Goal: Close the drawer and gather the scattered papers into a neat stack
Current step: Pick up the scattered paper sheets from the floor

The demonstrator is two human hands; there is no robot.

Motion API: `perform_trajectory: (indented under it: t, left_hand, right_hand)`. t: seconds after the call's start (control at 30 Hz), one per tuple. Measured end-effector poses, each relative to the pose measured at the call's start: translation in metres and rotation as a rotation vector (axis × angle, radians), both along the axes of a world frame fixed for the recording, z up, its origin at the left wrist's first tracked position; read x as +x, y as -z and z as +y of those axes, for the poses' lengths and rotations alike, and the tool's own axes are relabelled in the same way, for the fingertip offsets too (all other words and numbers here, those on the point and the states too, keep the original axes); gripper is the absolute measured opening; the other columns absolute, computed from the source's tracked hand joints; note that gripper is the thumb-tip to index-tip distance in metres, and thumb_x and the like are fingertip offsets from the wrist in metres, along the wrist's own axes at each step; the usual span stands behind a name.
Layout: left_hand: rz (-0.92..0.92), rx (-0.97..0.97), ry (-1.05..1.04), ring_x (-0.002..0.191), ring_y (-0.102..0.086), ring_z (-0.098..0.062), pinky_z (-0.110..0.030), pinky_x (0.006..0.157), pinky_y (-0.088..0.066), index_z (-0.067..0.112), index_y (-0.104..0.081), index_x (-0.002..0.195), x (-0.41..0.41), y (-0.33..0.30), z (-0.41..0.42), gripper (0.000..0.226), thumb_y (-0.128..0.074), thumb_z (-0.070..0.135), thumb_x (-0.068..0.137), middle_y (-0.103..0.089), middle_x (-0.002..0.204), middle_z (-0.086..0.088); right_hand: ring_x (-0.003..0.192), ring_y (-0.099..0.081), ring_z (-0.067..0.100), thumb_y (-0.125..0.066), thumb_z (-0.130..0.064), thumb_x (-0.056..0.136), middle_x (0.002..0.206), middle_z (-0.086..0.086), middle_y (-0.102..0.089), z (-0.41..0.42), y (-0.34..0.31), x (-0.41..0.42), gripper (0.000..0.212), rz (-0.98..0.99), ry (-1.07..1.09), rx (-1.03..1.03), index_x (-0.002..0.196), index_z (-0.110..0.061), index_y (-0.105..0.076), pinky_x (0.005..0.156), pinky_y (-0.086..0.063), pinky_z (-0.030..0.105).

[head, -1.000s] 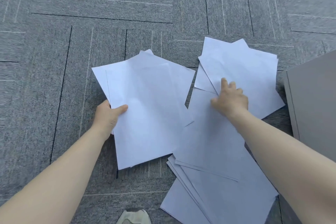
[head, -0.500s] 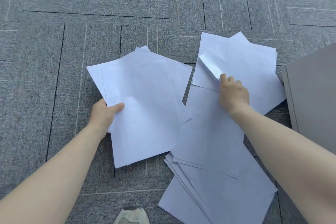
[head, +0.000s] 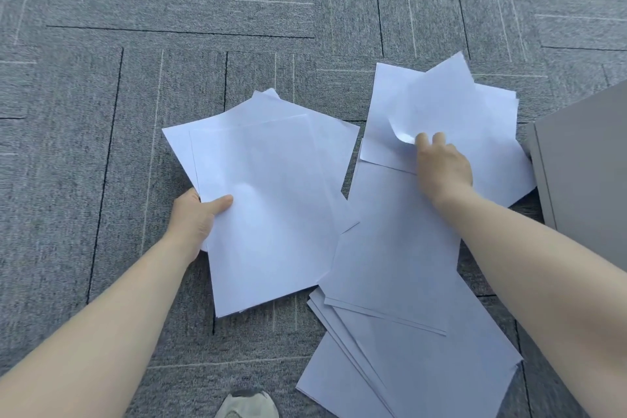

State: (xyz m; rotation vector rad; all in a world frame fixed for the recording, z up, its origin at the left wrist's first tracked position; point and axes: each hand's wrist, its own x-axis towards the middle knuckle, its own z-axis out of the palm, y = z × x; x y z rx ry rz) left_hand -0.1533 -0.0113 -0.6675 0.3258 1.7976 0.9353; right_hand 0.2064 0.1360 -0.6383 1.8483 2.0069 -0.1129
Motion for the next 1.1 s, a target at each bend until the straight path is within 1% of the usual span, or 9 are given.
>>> perform_trajectory:
  t: [0.1, 0.33, 0.5, 0.57, 0.67, 0.7, 0.87, 0.97, 1.1]
  left_hand:
    - [0.003, 0.013, -0.011, 0.081, -0.068, -0.023, -0.033, 0.07, -0.054, 0.008, -0.065, 0.103, 0.001, 0.0, 0.0, 0.024, -0.072, 0.004, 0.081, -0.071, 0.096, -0.004]
    - [0.03, -0.001, -0.001, 0.076, -0.066, -0.023, -0.031, 0.064, -0.052, 0.015, -0.063, 0.091, 0.004, -0.005, -0.002, 0.012, -0.07, 0.008, 0.084, -0.07, 0.095, -0.008]
    - [-0.01, 0.027, 0.015, 0.045, -0.06, -0.011, -0.015, 0.035, -0.038, 0.014, -0.06, 0.088, 0.01, -0.02, -0.001, 0.017, -0.056, 0.028, 0.096, -0.068, 0.069, -0.002]
    - [-0.075, 0.053, 0.046, 0.047, -0.064, -0.01, -0.018, 0.042, -0.045, 0.01, -0.064, 0.094, 0.009, -0.025, -0.002, 0.036, -0.052, 0.044, 0.094, -0.071, 0.062, 0.002]
    - [-0.128, 0.07, 0.073, 0.091, -0.071, -0.026, -0.04, 0.081, -0.055, 0.008, -0.065, 0.116, 0.005, -0.03, -0.001, 0.074, -0.063, 0.069, 0.074, -0.074, 0.101, -0.012]
    - [-0.121, 0.054, 0.081, 0.095, -0.07, -0.029, -0.043, 0.081, -0.055, 0.01, -0.064, 0.117, 0.005, -0.032, 0.0, 0.079, -0.064, 0.072, 0.068, -0.073, 0.106, -0.013]
    - [0.047, -0.083, 0.128, 0.07, -0.062, -0.026, -0.023, 0.045, -0.046, 0.011, -0.067, 0.103, 0.008, -0.026, 0.005, 0.019, -0.065, 0.021, 0.087, -0.069, 0.086, -0.009]
    - [0.131, -0.095, 0.123, 0.071, -0.063, -0.023, -0.027, 0.054, -0.048, 0.01, -0.066, 0.101, 0.006, -0.025, 0.005, 0.014, -0.064, 0.014, 0.088, -0.069, 0.091, -0.011]
    - [0.181, -0.111, 0.114, 0.068, -0.062, -0.024, -0.043, 0.062, -0.053, 0.017, -0.061, 0.085, -0.004, -0.025, 0.002, 0.005, -0.065, 0.018, 0.088, -0.065, 0.08, -0.004]
  right_hand:
    - [0.08, -0.047, 0.034, -0.043, 0.009, 0.081, 0.093, 0.015, -0.047, 0.004, -0.01, -0.007, 0.037, 0.196, 0.108, 0.056, 0.116, -0.004, -0.044, 0.064, -0.036, 0.037]
    - [0.094, -0.058, 0.038, -0.048, 0.002, 0.079, 0.097, 0.02, -0.061, -0.033, -0.041, -0.111, 0.035, 0.616, 0.119, -0.134, 0.113, -0.005, -0.048, 0.066, -0.04, 0.038]
    - [0.09, -0.058, 0.036, -0.051, -0.002, 0.08, 0.089, 0.013, -0.056, -0.074, -0.042, -0.187, 0.033, 0.741, 0.039, -0.29, 0.113, -0.008, -0.048, 0.064, -0.039, 0.035]
    - [0.09, -0.058, 0.036, -0.049, -0.002, 0.081, 0.086, 0.01, -0.052, -0.086, -0.038, -0.204, 0.032, 0.767, 0.039, -0.329, 0.112, -0.008, -0.047, 0.063, -0.039, 0.036]
    - [0.095, -0.058, 0.034, -0.048, -0.006, 0.085, 0.098, 0.011, -0.058, -0.098, -0.034, -0.222, 0.041, 0.821, 0.056, -0.423, 0.126, -0.01, -0.046, 0.069, -0.049, 0.039]
    - [0.098, -0.059, 0.032, -0.049, -0.011, 0.087, 0.106, 0.011, -0.061, -0.102, -0.033, -0.226, 0.047, 0.838, 0.05, -0.468, 0.134, -0.013, -0.044, 0.074, -0.051, 0.039]
    - [0.114, -0.059, 0.023, -0.05, -0.024, 0.09, 0.127, 0.002, -0.064, -0.101, -0.028, -0.213, 0.045, 0.936, 0.147, -0.58, 0.134, -0.019, -0.058, 0.092, -0.051, 0.034]
    - [0.111, -0.06, 0.023, -0.047, -0.016, 0.088, 0.12, 0.001, -0.068, -0.071, -0.024, -0.169, 0.04, 0.857, 0.26, -0.272, 0.123, -0.023, -0.064, 0.09, -0.049, 0.032]
    - [0.117, -0.048, 0.034, -0.051, -0.021, 0.09, 0.126, 0.012, -0.052, -0.025, -0.019, -0.096, 0.041, 0.388, 0.183, 0.016, 0.13, -0.013, -0.049, 0.079, -0.042, 0.04]
